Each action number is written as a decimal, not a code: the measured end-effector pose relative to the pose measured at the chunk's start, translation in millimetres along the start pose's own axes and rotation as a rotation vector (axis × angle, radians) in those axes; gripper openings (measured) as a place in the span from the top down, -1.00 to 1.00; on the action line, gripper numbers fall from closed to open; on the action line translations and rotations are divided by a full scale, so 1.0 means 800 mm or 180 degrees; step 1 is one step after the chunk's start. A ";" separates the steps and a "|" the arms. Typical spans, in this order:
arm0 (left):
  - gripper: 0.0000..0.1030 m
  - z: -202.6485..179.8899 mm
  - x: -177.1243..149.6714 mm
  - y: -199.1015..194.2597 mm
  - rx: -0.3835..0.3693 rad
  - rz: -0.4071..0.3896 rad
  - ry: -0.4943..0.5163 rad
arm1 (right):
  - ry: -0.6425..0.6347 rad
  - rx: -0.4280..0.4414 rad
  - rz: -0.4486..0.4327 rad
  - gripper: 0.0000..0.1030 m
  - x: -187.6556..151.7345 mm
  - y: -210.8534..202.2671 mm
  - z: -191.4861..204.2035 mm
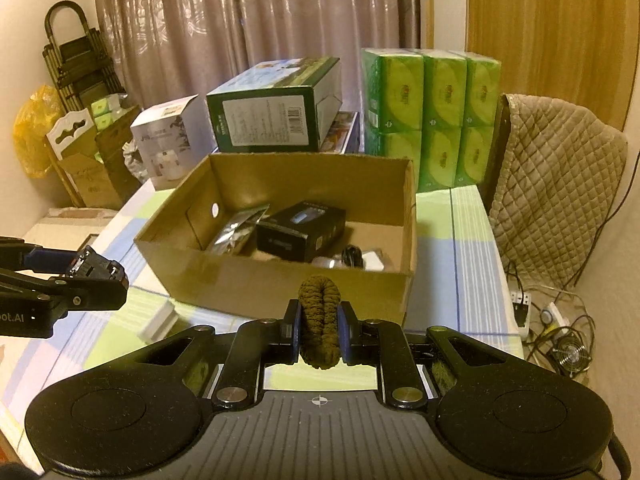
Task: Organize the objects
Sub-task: 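Carry the toy car and hair tie with both tools into the cardboard box, then open both tools to drop the toy car and hair tie in the box, then move both tools back toward the cotton swab bag and night light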
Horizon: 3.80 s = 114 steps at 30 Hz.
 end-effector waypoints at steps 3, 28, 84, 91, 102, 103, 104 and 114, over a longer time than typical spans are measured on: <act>-0.20 0.006 0.014 0.008 -0.0014 -0.0010 -0.0002 | -0.0005 -0.0001 -0.0002 0.71 0.020 0.010 -0.007; -0.21 0.061 0.111 0.121 0.0016 0.0008 -0.0036 | 0.0186 0.0005 0.0158 0.71 0.097 0.116 -0.041; -0.84 0.048 -0.025 -0.024 0.0212 -0.0058 -0.0276 | 0.0520 0.0198 -0.0115 -0.35 -0.014 -0.069 0.011; -0.88 0.049 -0.051 -0.058 0.0270 -0.0063 -0.0320 | 0.0611 0.0233 -0.0077 -0.35 -0.057 -0.097 0.023; -0.98 0.061 -0.112 -0.093 0.0586 -0.0100 -0.0287 | 0.0636 0.0107 0.0032 -0.36 -0.122 -0.111 0.018; -0.98 0.061 -0.118 -0.096 0.0609 -0.0107 -0.0266 | 0.0623 0.0096 0.0039 -0.36 -0.127 -0.112 0.017; -0.98 0.061 -0.125 -0.098 0.0624 -0.0099 -0.0274 | 0.0598 0.0087 0.0051 -0.36 -0.133 -0.112 0.017; -0.98 0.066 -0.169 -0.095 0.0600 0.0067 -0.0473 | 0.0525 0.0144 0.0171 -0.36 -0.167 -0.109 0.025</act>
Point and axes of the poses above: each gripper's, at about its wrist camera, not at the fingertips, and y roughly the way its jaws point, z to its left, x to its top, the point moved 10 cm from there along y, roughly the way its jaws point, and after that the axes turned 2 degrees about y, right-handed, at the moved point
